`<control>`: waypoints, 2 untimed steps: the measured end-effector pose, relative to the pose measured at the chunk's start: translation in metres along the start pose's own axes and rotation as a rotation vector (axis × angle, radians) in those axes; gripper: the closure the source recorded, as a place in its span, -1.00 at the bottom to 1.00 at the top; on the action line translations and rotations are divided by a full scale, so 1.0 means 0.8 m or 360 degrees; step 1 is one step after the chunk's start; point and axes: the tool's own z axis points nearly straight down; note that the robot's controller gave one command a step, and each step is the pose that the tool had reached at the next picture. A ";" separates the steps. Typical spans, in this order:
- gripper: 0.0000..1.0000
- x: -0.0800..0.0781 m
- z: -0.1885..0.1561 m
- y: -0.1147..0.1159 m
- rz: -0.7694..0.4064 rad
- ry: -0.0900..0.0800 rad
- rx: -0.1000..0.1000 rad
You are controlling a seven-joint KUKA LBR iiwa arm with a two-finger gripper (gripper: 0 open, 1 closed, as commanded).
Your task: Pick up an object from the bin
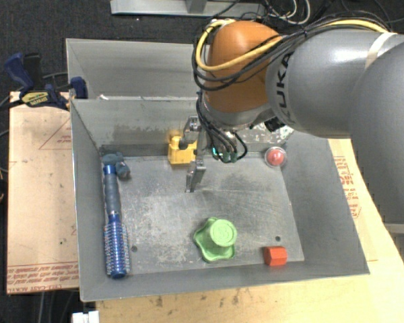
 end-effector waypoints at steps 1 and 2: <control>-1.00 -0.014 0.013 -0.067 0.0446 -0.0011 0.0001; -1.00 -0.022 -0.007 -0.050 0.0709 -0.0016 -0.0005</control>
Offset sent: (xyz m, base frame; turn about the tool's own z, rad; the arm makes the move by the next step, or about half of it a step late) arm 0.0109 -0.0521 -0.0097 0.2799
